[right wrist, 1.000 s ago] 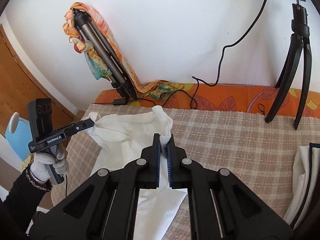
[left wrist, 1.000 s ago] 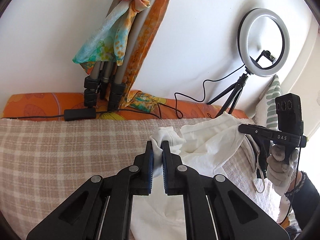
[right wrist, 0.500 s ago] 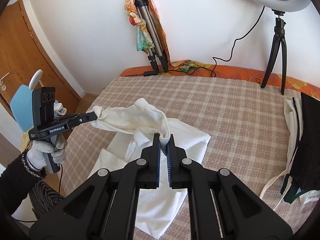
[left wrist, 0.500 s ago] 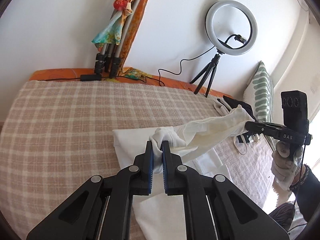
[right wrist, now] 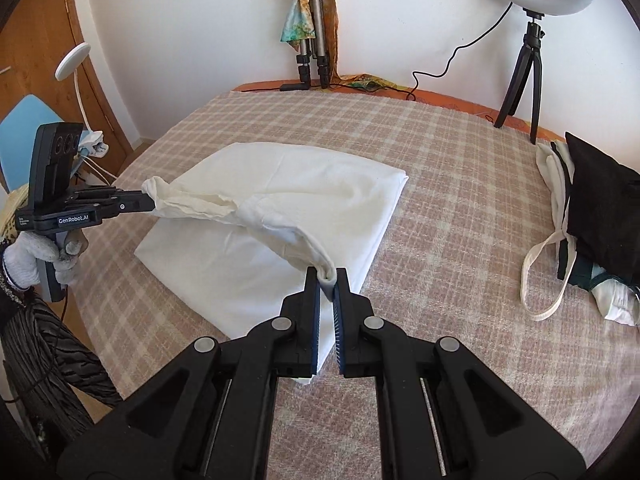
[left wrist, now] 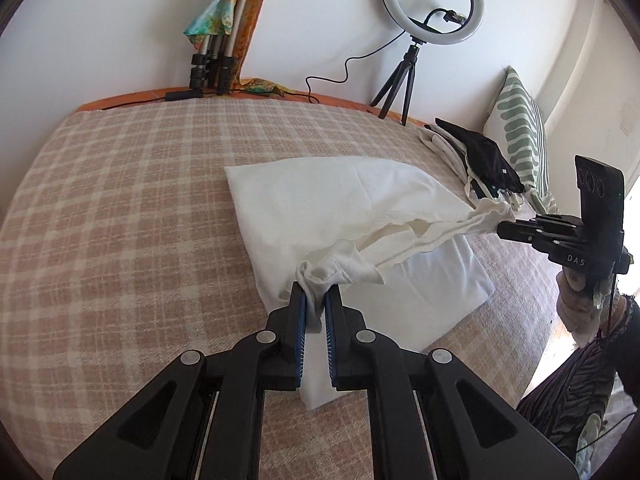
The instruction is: Fold small clothes
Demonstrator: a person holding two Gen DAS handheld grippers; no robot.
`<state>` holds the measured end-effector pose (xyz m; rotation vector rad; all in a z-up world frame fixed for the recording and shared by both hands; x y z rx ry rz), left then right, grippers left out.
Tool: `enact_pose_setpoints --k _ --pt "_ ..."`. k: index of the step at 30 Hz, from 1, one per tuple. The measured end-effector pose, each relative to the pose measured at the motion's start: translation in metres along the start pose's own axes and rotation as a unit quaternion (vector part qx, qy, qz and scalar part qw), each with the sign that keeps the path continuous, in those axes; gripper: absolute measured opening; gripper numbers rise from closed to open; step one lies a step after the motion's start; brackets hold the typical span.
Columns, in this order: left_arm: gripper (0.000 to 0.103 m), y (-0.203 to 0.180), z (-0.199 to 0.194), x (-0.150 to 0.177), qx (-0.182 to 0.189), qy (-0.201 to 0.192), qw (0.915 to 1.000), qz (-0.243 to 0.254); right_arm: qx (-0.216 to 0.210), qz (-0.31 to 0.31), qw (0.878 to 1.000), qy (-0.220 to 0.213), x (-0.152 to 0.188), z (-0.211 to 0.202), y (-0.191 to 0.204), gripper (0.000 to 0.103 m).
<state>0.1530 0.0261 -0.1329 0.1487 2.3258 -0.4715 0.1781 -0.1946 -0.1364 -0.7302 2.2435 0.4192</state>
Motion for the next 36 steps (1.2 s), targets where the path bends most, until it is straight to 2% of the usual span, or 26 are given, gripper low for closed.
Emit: enact_pose_setpoints --k 3,6,7,8,9,10,11,12,17,20,24,27,30,32,36 --pt "0.01 -0.002 -0.007 0.014 -0.003 0.016 0.9998 0.014 0.016 -0.033 0.999 0.009 0.013 -0.005 0.006 0.007" --pt "0.01 -0.003 -0.019 0.023 -0.001 0.018 0.9997 0.017 0.011 -0.025 0.999 0.023 0.028 -0.015 0.002 0.009" --pt "0.01 -0.002 -0.023 0.024 0.003 0.017 0.9998 0.007 0.006 -0.009 1.0 0.027 0.032 -0.019 -0.002 0.018" --pt "0.01 0.0 -0.027 0.024 0.01 0.015 0.9998 -0.005 -0.005 0.009 1.0 0.025 0.034 -0.023 -0.005 0.031" --pt "0.011 0.003 -0.029 0.022 0.016 0.011 0.9996 -0.022 -0.017 0.03 0.999 0.018 0.035 -0.027 -0.009 0.04" --pt "0.012 0.006 -0.03 0.021 0.023 0.009 0.9987 -0.045 -0.027 0.051 0.998 0.012 0.034 -0.029 -0.012 0.052" --pt "0.015 0.01 -0.029 0.02 0.036 0.011 0.9965 -0.075 -0.035 0.075 0.997 0.007 0.033 -0.03 -0.017 0.054" --pt "0.021 0.014 -0.027 0.019 0.045 0.015 0.9935 -0.104 -0.045 0.099 0.994 0.005 0.031 -0.029 -0.021 0.054" --pt "0.021 0.025 -0.013 0.025 0.079 0.027 0.9752 -0.205 -0.098 0.224 0.97 0.015 0.036 -0.008 -0.043 0.054" --pt "0.021 0.029 -0.006 0.03 0.087 0.038 0.9663 -0.239 -0.118 0.259 0.958 0.025 0.041 0.003 -0.046 0.054" --pt "0.021 0.035 -0.004 0.033 0.088 0.042 0.9606 -0.26 -0.112 0.253 0.96 0.033 0.042 0.012 -0.042 0.053" --pt "0.021 0.047 -0.004 0.037 0.05 0.047 0.9607 -0.269 -0.117 0.244 0.962 0.043 0.042 0.019 -0.035 0.049" --pt "0.021 0.052 -0.005 0.042 0.073 0.048 0.9511 -0.296 -0.115 0.238 0.963 0.05 0.044 0.025 -0.031 0.048" --pt "0.021 0.047 -0.008 0.04 0.088 0.043 0.9514 -0.292 -0.122 0.24 0.962 0.049 0.044 0.025 -0.027 0.037" --pt "0.018 0.038 -0.013 0.032 0.096 0.028 0.9581 -0.268 -0.129 0.236 0.963 0.038 0.036 0.023 -0.023 0.022"
Point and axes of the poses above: each gripper's, at about its wrist camera, not at the fingertips, and z roughly the way its jaws point, y to its left, x to its underside, the point moved 7 cm from there along z, roughly the way its jaws point, and after that the axes turned 5 degrees about -y, right-handed, at the moved point
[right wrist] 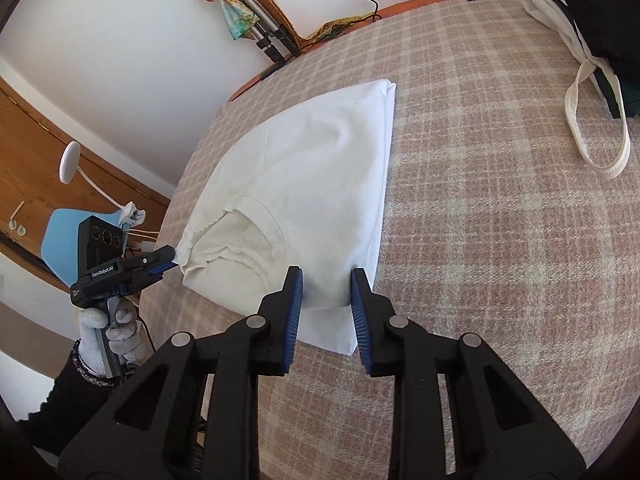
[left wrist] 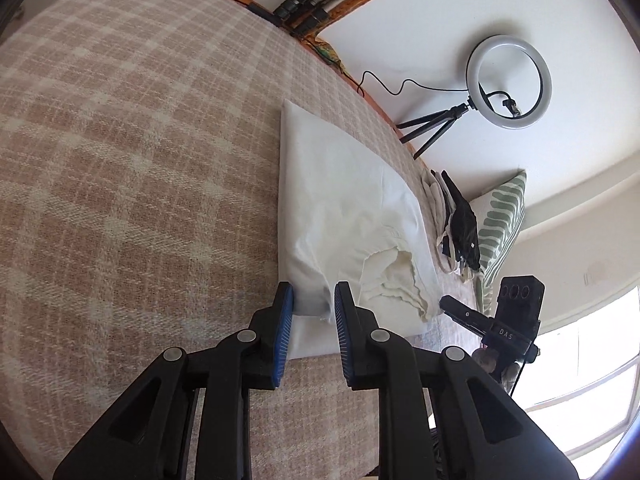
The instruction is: Fold small clothes
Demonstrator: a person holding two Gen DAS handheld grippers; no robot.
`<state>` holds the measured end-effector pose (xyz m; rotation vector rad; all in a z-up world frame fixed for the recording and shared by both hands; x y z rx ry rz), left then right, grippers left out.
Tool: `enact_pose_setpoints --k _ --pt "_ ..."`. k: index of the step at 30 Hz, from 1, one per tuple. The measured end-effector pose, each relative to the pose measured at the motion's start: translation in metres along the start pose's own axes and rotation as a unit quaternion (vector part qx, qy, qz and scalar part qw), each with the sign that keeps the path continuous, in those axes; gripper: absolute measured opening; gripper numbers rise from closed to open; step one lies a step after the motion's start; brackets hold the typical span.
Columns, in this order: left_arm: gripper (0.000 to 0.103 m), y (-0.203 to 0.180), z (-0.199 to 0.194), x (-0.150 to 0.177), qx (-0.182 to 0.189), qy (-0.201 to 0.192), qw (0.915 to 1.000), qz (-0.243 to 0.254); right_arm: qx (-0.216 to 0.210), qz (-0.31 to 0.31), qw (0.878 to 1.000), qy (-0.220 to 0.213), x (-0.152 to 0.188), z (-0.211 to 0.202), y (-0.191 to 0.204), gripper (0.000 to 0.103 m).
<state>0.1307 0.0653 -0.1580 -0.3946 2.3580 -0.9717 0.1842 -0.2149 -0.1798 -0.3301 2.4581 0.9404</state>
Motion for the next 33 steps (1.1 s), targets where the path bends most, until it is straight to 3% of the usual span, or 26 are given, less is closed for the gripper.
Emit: enact_pose_setpoints --k 1,3,8,14,19,26,33 --pt "0.018 -0.001 0.0 -0.001 -0.003 -0.003 1.0 0.004 -0.003 0.001 1.0 -0.003 -0.001 -0.001 0.001 0.017" --pt "0.006 -0.002 0.002 -0.001 -0.007 -0.005 0.9999 0.012 -0.008 0.003 1.0 -0.005 -0.003 -0.002 0.002 0.013" --pt "0.004 -0.006 0.001 -0.004 -0.009 -0.017 0.9996 0.023 0.003 -0.001 1.0 -0.01 -0.004 -0.005 0.0 0.008" --pt "0.003 -0.015 -0.014 -0.01 0.008 -0.034 0.9988 0.033 -0.027 0.024 0.999 -0.032 -0.011 -0.026 0.002 0.007" --pt "0.003 -0.01 -0.011 0.005 -0.011 -0.012 0.9987 0.048 -0.04 0.028 0.998 -0.033 -0.005 -0.038 0.005 0.006" --pt "0.003 0.002 -0.01 0.018 -0.04 0.003 0.9976 0.057 0.002 0.017 1.0 0.019 0.023 -0.019 -0.007 0.006" --pt "0.003 0.006 -0.005 0.027 -0.054 0.023 0.9959 0.069 0.028 -0.029 0.999 0.033 0.023 -0.014 -0.002 0.007"
Point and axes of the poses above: each gripper's, at about its wrist camera, not at the fingertips, and z roughly the way its jaws point, y to its left, x to its underside, the point moved 7 cm from there along z, roughly the way its jaws point, and after that the axes turned 5 degrees about -y, right-handed, at the moved point
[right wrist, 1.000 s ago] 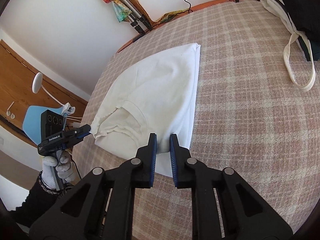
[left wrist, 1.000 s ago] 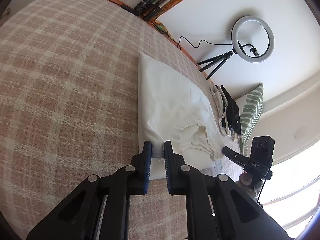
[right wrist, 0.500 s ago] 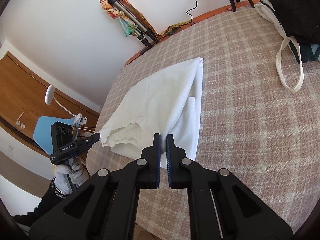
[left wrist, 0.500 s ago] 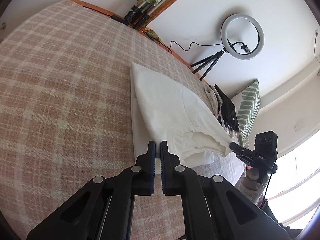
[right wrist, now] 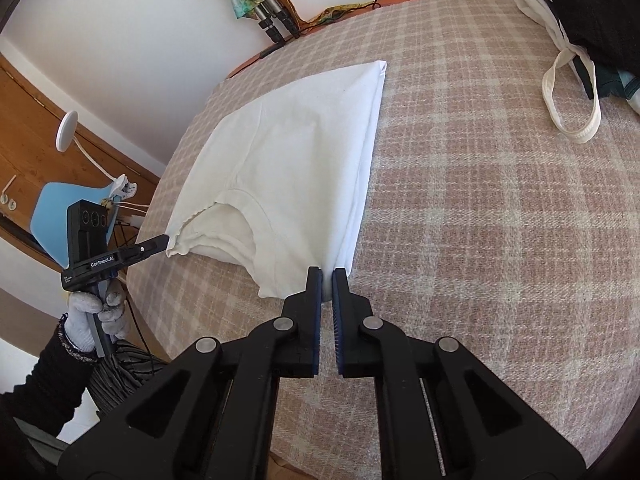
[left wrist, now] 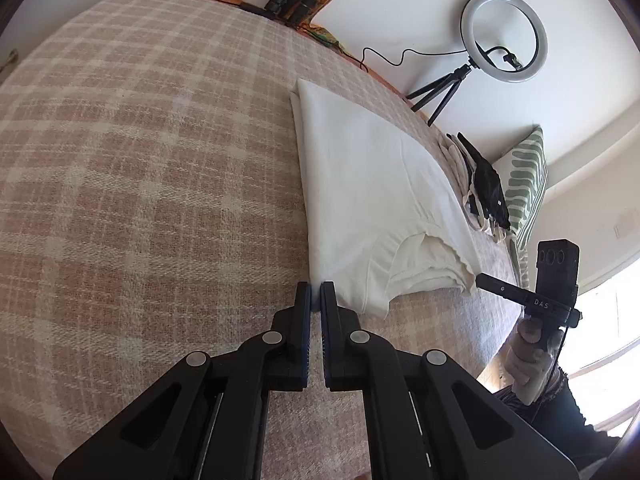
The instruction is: Fold small clothes
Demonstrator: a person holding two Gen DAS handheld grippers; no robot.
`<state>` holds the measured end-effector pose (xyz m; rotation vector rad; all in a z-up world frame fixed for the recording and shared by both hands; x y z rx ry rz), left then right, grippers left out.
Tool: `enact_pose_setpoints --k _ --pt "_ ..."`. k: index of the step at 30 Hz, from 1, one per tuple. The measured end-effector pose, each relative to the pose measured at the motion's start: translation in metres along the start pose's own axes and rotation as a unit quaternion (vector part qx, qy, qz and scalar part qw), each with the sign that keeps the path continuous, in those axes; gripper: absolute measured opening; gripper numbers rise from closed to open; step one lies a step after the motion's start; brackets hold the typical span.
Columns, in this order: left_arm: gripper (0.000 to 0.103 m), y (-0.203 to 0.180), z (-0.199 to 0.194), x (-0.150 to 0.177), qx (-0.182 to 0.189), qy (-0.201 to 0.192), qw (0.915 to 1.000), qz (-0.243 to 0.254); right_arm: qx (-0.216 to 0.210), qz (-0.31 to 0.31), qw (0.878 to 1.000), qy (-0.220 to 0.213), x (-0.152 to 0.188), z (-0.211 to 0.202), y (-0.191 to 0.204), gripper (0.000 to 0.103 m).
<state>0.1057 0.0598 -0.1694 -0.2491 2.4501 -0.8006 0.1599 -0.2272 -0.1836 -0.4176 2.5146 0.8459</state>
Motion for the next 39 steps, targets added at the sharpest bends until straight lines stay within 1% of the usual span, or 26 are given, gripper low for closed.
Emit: enact_pose_setpoints --k 1,2,3,4,5,7,8,9,12,13,16,18,21,24,27,31,36,38,39 --pt "0.004 0.001 0.0 0.002 0.0 0.008 1.0 -0.002 -0.002 -0.003 1.0 0.007 0.0 0.001 -0.001 0.008" --pt "0.008 0.003 -0.002 0.002 -0.005 0.011 0.9999 -0.004 -0.004 -0.004 1.0 0.008 0.0 -0.001 -0.001 0.011" --pt "0.009 0.005 -0.006 0.002 -0.005 0.008 0.9999 -0.008 -0.007 -0.004 1.0 0.004 -0.003 -0.004 -0.003 0.014" --pt "0.009 0.006 -0.01 0.001 0.003 0.002 0.9999 -0.016 -0.009 -0.004 1.0 -0.002 -0.006 -0.008 -0.005 0.026" --pt "0.01 0.007 -0.014 0.0 0.013 -0.003 0.9996 -0.026 -0.009 -0.005 1.0 -0.012 -0.01 -0.012 -0.007 0.041" --pt "0.025 0.01 -0.019 -0.005 0.017 -0.014 0.9988 -0.044 -0.01 -0.004 0.999 -0.04 -0.02 -0.022 -0.01 0.055" --pt "0.037 0.011 -0.021 -0.008 0.022 -0.021 0.9983 -0.05 -0.016 0.0 0.999 -0.052 -0.026 -0.026 -0.011 0.057" --pt "0.041 0.011 -0.022 -0.011 0.027 -0.026 0.9978 -0.055 -0.021 0.005 0.998 -0.059 -0.032 -0.028 -0.012 0.057" --pt "0.041 0.011 -0.018 -0.02 0.035 -0.033 0.9965 -0.069 -0.014 0.021 0.997 -0.078 -0.047 -0.028 -0.019 0.058" --pt "0.041 0.011 -0.016 -0.024 0.035 -0.033 0.9961 -0.075 -0.014 0.028 0.997 -0.077 -0.05 -0.025 -0.021 0.058" --pt "0.041 0.013 -0.007 -0.034 0.052 -0.03 0.993 -0.102 -0.018 0.049 0.996 -0.067 -0.057 -0.01 -0.027 0.058" --pt "0.041 0.016 0.002 -0.04 0.049 -0.026 0.9919 -0.114 -0.021 0.062 0.996 -0.058 -0.061 0.0 -0.03 0.058" --pt "0.041 0.02 0.014 -0.044 0.057 -0.016 0.9892 -0.134 -0.038 0.084 0.995 -0.046 -0.065 0.014 -0.036 0.058" --pt "0.041 0.019 0.027 -0.044 0.065 -0.004 0.9878 -0.142 -0.054 0.11 0.992 -0.038 -0.068 0.026 -0.045 0.058" --pt "0.041 0.016 0.032 -0.049 0.076 -0.006 0.9875 -0.138 -0.08 0.128 0.988 -0.041 -0.073 0.031 -0.049 0.058" --pt "0.041 0.014 0.041 -0.057 0.091 -0.006 0.985 -0.146 -0.101 0.131 0.985 -0.04 -0.079 0.038 -0.048 0.058" --pt "0.038 0.01 0.05 -0.065 0.098 -0.005 0.9845 -0.145 -0.111 0.124 0.985 -0.039 -0.087 0.048 -0.042 0.054" --pt "0.038 0.007 0.054 -0.067 0.1 -0.004 0.985 -0.14 -0.123 0.129 0.984 -0.03 -0.087 0.055 -0.039 0.045" --pt "0.037 0.006 0.056 -0.068 0.1 -0.003 0.9853 -0.138 -0.126 0.13 0.983 -0.028 -0.087 0.059 -0.037 0.043"
Point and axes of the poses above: each gripper's, at about its wrist camera, not at the fingertips, and z roughly the way its jaws point, y to its left, x to its underside, the point moved 7 cm from there along z, roughly the way its jaws point, and after that the axes turned 5 degrees about -y, right-handed, at the moved point
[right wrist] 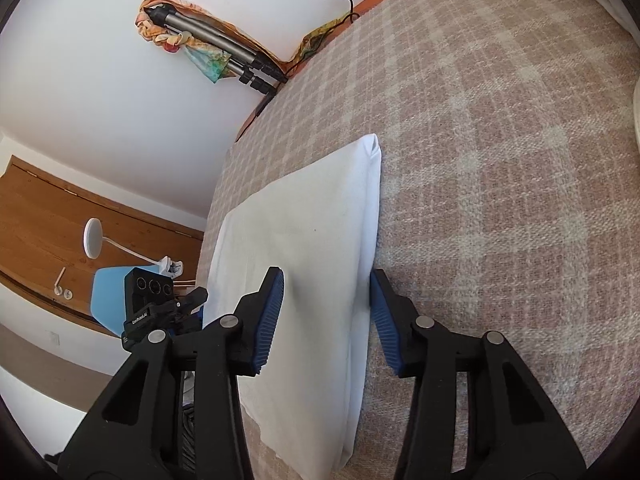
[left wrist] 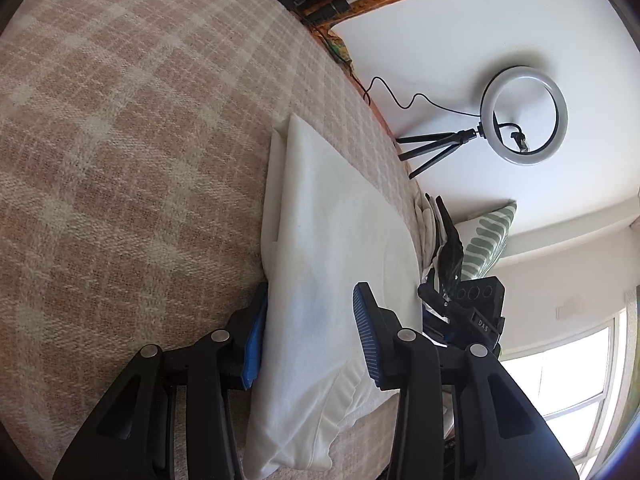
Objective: Fold small clothes
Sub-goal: 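Slide both tools under the folded shirt and close on it, then carry the folded shirt with both tools onto the stack of clothes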
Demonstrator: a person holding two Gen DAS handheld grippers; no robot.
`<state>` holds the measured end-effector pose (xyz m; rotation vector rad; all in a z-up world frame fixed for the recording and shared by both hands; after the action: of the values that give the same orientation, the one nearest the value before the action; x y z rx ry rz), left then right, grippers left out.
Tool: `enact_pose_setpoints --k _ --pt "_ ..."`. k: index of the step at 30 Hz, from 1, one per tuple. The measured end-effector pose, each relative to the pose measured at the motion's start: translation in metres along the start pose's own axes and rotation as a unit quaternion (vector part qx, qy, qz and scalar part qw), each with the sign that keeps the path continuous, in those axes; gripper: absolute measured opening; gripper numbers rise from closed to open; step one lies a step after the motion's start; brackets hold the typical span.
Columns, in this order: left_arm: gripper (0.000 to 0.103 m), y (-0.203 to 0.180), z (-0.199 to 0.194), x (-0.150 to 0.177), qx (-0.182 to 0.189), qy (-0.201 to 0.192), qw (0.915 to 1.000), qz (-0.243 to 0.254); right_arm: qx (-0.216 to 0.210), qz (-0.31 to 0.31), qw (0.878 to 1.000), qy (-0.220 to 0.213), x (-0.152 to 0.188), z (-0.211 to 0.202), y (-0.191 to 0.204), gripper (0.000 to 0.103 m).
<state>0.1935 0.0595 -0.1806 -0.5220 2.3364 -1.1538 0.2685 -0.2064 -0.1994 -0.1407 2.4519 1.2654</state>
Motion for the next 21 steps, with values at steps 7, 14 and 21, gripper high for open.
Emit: enact_pose_setpoints --k 7,14,21 --pt "0.013 0.005 0.01 -0.002 -0.009 0.001 0.9999 -0.009 -0.004 0.008 1.0 0.011 0.002 0.014 0.005 0.026" --pt "0.01 -0.014 0.01 -0.002 -0.052 -0.017 0.9961 0.069 0.025 -0.03 0.999 0.002 -0.001 0.012 0.025 0.011" --pt "0.01 -0.043 0.007 0.0 -0.058 -0.037 0.989 0.131 0.046 -0.093 0.994 -0.018 -0.005 0.0 0.061 0.009"
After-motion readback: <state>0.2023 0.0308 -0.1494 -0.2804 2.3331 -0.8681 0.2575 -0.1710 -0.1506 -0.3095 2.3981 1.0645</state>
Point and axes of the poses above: each gripper's, at about its wrist camera, not at the fingertips, and z roughly the way its jaws point, y to its left, x to its underside, the point moved 7 cm from there along z, roughly the way its jaws point, and after that the axes turned 5 degrees about -y, right-handed, at the moved point
